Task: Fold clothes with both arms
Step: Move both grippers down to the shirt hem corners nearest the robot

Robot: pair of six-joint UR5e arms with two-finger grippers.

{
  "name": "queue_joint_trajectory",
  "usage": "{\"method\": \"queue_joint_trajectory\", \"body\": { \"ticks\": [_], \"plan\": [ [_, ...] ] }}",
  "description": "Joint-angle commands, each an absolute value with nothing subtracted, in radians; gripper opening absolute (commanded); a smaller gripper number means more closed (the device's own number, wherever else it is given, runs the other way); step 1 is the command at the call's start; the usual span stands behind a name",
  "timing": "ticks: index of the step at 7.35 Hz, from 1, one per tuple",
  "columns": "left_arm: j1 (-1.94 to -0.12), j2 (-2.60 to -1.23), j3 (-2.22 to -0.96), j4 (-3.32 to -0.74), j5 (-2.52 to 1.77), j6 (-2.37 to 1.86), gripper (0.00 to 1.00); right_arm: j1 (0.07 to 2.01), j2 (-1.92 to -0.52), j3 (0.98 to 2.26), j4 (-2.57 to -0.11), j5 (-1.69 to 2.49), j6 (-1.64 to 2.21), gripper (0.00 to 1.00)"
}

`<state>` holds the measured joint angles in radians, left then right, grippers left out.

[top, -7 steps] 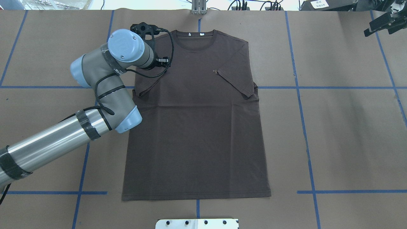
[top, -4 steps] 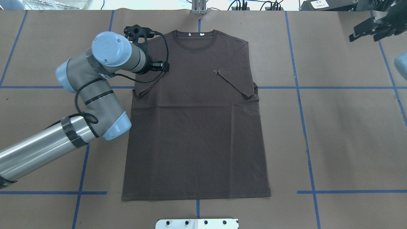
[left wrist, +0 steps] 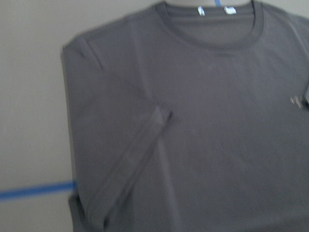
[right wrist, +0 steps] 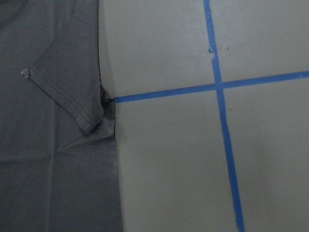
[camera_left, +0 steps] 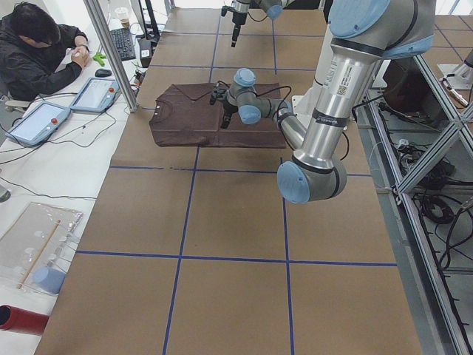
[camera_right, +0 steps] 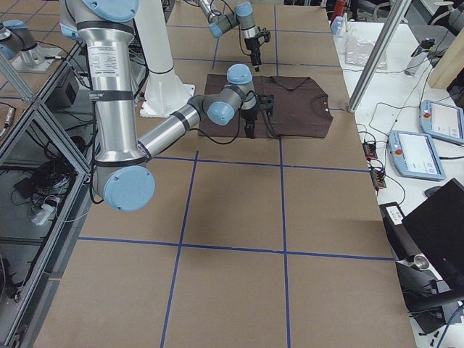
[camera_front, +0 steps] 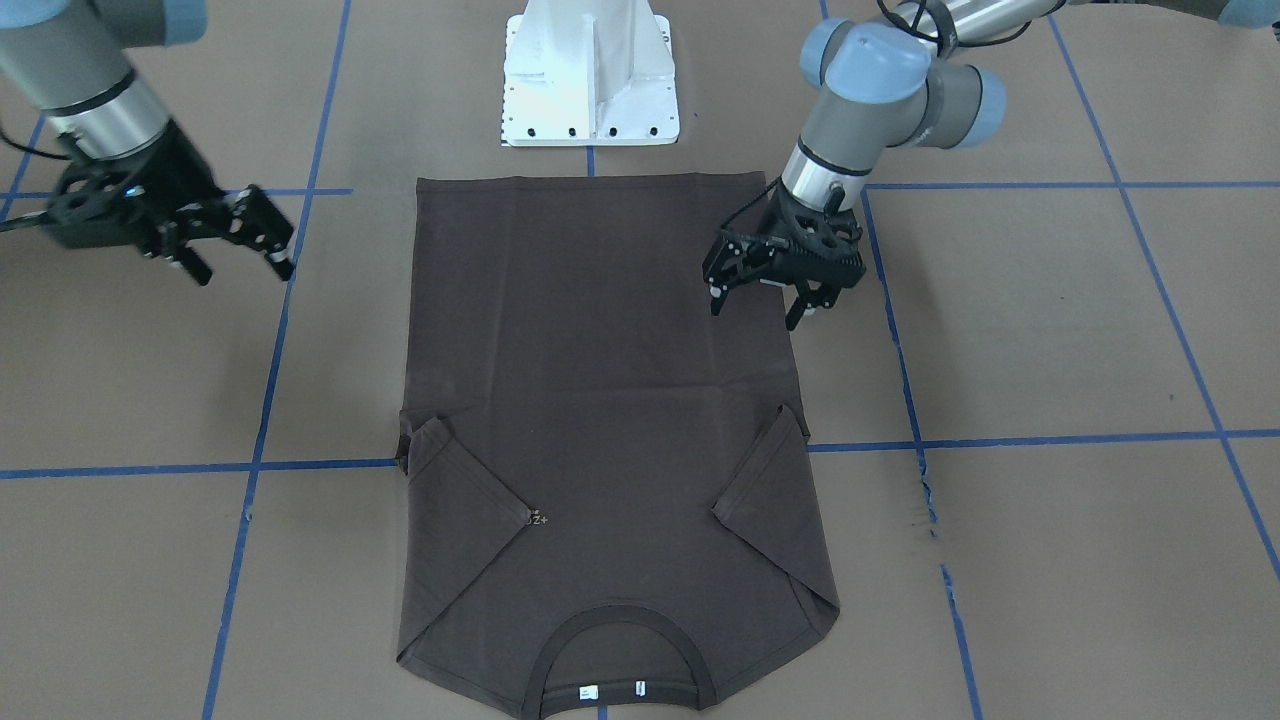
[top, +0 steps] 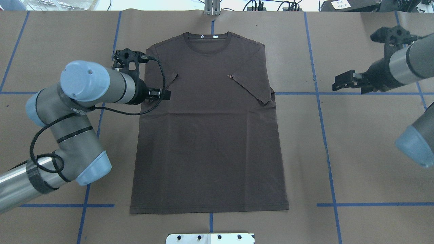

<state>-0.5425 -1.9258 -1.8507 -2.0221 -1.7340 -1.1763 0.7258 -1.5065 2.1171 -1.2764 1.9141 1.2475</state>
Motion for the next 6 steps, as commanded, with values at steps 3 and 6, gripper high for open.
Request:
{"method": "queue_joint_trajectory", "body": {
  "ticks": [3, 6],
  "plan": [
    [-0.268, -1.674, -2.084, -2.017, -1.599, -1.484, 0.88, 0.271, -1.624, 2.287, -1.276, 1.545, 1.619, 0.9],
    [-0.151, -1.661, -2.08, -1.909, -1.525, -1.612, 0.76, 0.221, -1.628, 2.287, -1.276, 1.503, 1.626, 0.91]
  ]
}}
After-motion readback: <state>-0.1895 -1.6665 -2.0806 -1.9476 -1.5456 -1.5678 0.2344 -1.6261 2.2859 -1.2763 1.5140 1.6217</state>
